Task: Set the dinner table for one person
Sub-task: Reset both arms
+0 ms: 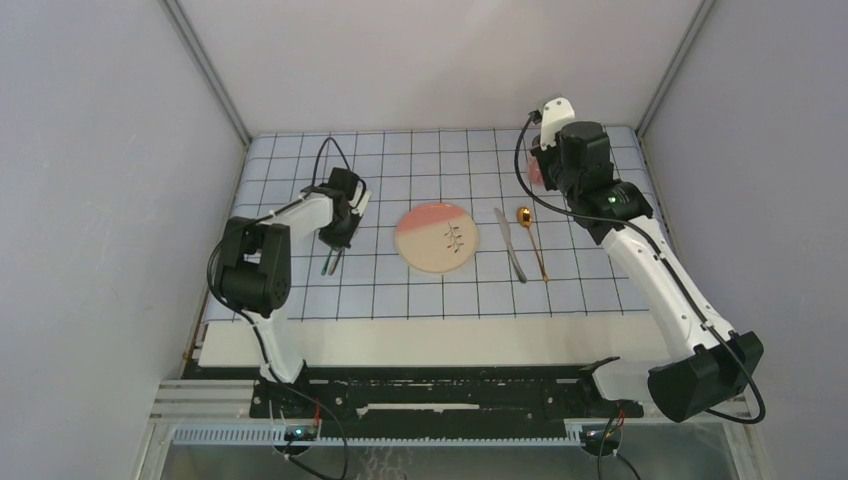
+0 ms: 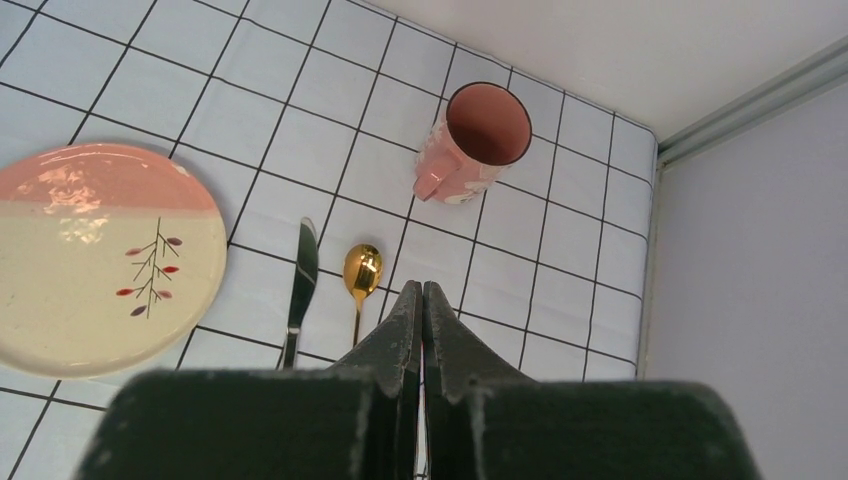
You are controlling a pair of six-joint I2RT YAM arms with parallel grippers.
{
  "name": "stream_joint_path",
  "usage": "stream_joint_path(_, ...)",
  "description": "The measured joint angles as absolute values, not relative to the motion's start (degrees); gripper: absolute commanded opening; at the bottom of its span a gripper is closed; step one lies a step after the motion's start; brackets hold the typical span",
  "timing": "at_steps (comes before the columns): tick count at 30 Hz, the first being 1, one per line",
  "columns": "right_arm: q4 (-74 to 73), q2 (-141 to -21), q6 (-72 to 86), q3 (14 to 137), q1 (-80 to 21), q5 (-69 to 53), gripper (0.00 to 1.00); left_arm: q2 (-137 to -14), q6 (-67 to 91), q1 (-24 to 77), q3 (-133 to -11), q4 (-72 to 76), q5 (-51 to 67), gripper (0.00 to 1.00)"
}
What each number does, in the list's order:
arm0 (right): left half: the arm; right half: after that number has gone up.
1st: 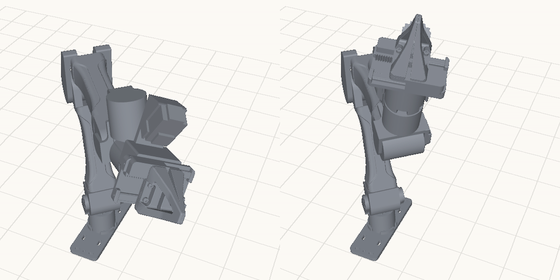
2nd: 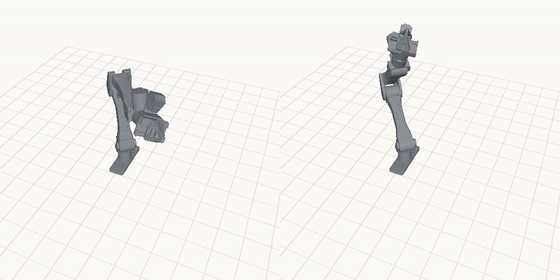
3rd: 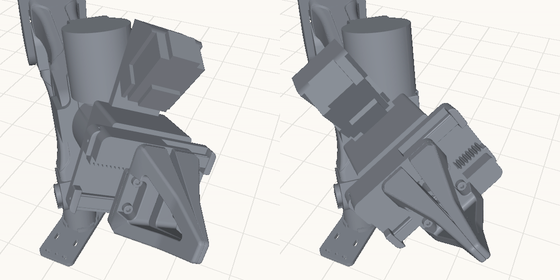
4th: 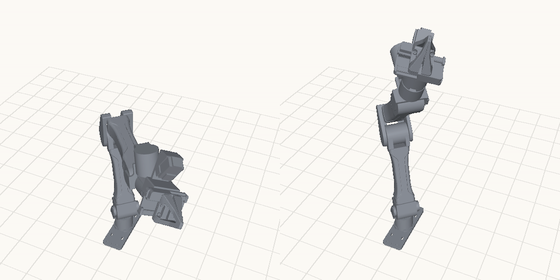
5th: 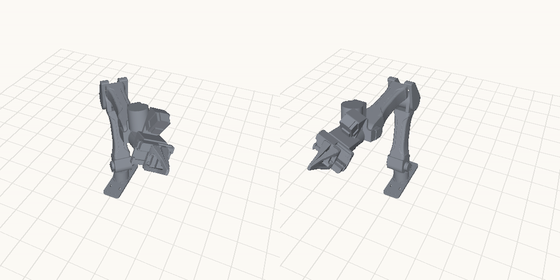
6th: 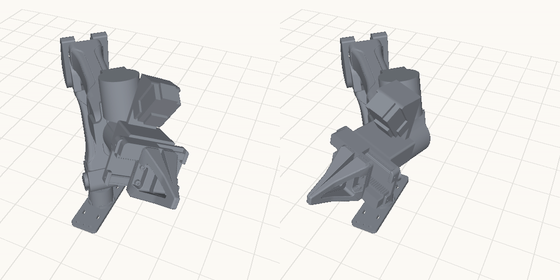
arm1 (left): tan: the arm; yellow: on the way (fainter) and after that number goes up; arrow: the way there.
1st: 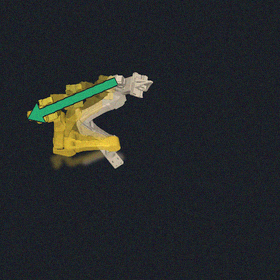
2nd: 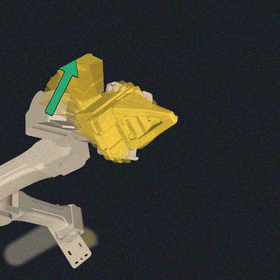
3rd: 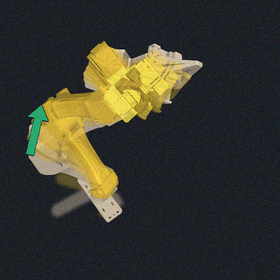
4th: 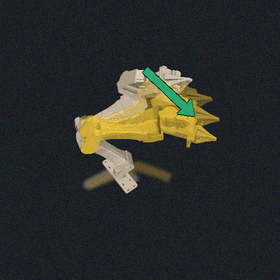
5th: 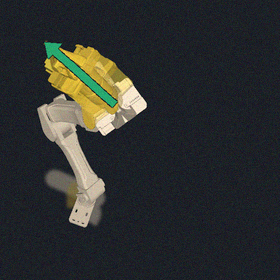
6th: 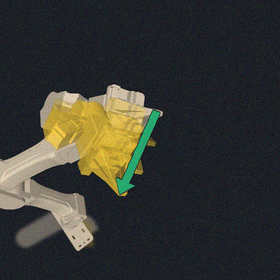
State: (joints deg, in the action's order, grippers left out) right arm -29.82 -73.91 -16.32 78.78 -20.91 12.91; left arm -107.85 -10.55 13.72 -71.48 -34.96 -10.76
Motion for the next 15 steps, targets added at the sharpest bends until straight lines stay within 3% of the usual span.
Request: stream_joint_path(15,-29.8,-71.7,-16.9,78.8,-21.1,13.9,0.0,-108.8,-9.9,14.7,-73.6,-39.2,-9.8,0.0)
